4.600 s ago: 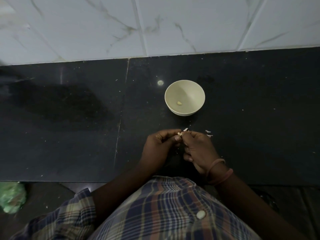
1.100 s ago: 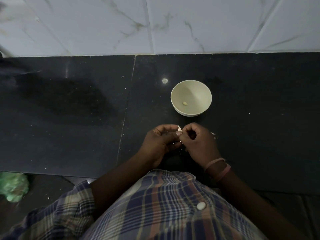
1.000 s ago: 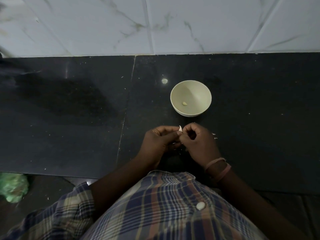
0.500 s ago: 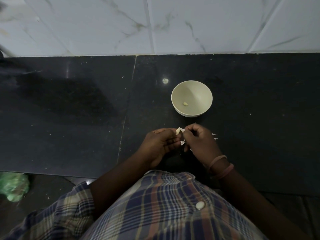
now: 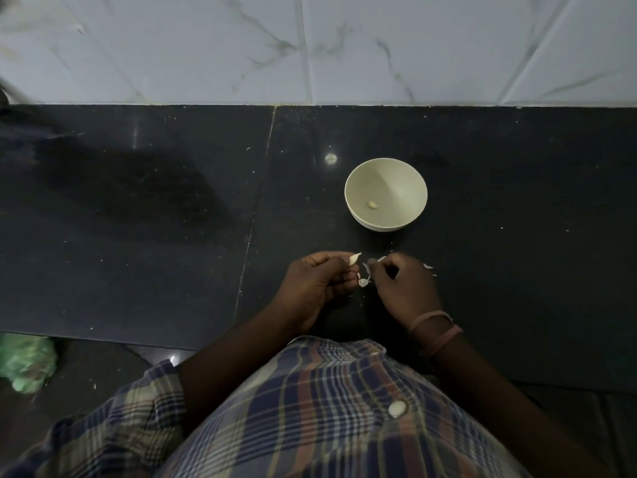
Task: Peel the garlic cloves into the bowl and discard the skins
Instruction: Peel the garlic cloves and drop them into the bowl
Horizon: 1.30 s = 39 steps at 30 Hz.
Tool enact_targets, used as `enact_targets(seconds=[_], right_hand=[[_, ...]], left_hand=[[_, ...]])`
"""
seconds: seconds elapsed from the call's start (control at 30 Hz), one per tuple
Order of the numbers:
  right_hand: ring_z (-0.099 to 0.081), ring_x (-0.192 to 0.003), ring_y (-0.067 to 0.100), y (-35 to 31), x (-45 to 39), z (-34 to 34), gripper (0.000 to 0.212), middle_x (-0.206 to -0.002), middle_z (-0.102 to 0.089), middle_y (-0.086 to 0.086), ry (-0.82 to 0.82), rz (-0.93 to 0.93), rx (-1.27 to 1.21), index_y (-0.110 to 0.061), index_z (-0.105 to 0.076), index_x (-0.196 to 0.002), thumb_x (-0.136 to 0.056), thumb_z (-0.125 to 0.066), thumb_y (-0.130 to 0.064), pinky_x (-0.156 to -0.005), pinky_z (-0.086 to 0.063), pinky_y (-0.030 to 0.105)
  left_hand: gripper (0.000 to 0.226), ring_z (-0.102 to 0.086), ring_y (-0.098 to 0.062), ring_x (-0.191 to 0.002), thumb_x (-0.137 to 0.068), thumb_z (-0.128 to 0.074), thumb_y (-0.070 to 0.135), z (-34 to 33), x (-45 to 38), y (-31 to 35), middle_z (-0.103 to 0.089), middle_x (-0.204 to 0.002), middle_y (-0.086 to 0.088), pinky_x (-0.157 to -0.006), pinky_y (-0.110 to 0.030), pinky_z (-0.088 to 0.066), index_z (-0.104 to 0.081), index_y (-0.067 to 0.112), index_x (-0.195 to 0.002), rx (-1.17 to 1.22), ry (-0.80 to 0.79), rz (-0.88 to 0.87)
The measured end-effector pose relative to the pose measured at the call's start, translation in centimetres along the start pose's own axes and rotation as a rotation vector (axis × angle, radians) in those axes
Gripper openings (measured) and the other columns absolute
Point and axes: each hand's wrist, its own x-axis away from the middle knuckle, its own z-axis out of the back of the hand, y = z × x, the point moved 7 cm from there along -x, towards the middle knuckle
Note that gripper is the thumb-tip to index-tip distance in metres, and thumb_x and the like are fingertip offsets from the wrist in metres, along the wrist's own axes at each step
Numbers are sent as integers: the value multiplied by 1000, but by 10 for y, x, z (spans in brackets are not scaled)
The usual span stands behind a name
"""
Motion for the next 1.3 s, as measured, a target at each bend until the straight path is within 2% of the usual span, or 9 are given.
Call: enact_targets(seconds=[0.1, 0.23, 0.33, 0.47, 0.67, 0.9, 1.03, 1.13, 1.3], right_hand=[[-61, -74, 6, -3, -1, -3, 10, -81, -68, -2, 31, 45, -45, -12, -68, -89, -90, -72, -21, -69, -45, 25], [-68, -82, 11, -11, 1, -3, 5, -89, -71, -5, 78, 103, -162, -17, -75, -92, -90, -70, -16, -81, -58, 44], [-67, -86, 9, -21, 4, -5, 4, -91, -72, -5, 99, 107, -212, -21, -77, -90, -89, -73, -23, -85, -57, 42], [-72, -81, 14, -26, 5, -12, 7, -84, -76, -4, 76, 66, -337, -19, -78, -88, -87, -71, -19, -78, -60, 48], [-69, -74, 12, -33, 9, -9, 5, -77, -73, -3, 91, 57, -303, -17, -74, -82, -86, -71, -15, -74, -59, 41], [-68, -73, 13, -35, 7, -5, 3, -76, -72, -2, 53, 102, -252, -16, -73, -81, -84, -73, -18, -72, -58, 39], [-66, -63, 14, -38, 7, -4, 5, -71, -71, 0, 17, 119, -281, -16, -73, -82, -86, -73, -16, -60, -57, 34], [-64, -51, 13, -39, 8, -2, 5, -70, -72, 3, -17, 105, -328, -12, -74, -85, -89, -72, -12, -51, -53, 27], [-64, -49, 16, -41, 10, -1, 4, -70, -72, 6, -27, 82, -374, -9, -75, -87, -89, -71, -9, -50, -53, 29]], left_hand=[[15, -71, -16, -77, -96, -63, 6, 2, 1, 2, -75, -88, -13, -73, -27, -60, -72, 0, -106, -1, 13, -43], [13, -73, -18, -80, -94, -66, 4, 6, 3, 6, -76, -91, -15, -76, -27, -60, -73, 0, -104, -5, 28, -84], [12, -73, -19, -82, -94, -64, 2, 5, 5, 7, -77, -93, -16, -78, -27, -61, -73, 1, -102, -1, 32, -110], [12, -73, -21, -83, -93, -64, 1, 2, 7, 9, -76, -93, -16, -79, -28, -61, -72, 0, -102, -20, 24, -127], [10, -75, -22, -81, -94, -66, 4, 4, 11, 15, -77, -90, -16, -74, -30, -60, -73, 3, -101, -214, 45, -223], [5, -75, -29, -83, -91, -72, 9, 4, 13, 23, -77, -86, -15, -81, -42, -62, -75, 7, -94, -330, 66, -315], [3, -76, -27, -80, -89, -75, 11, 5, 13, 26, -78, -83, -12, -77, -39, -62, -78, 9, -91, -351, 79, -341], [4, -75, -21, -74, -88, -75, 8, 4, 13, 27, -78, -81, -12, -70, -30, -60, -77, 6, -91, -336, 89, -348], [4, -74, -19, -73, -87, -75, 4, -2, 14, 29, -78, -82, -14, -70, -27, -61, -77, 3, -90, -302, 38, -344]])
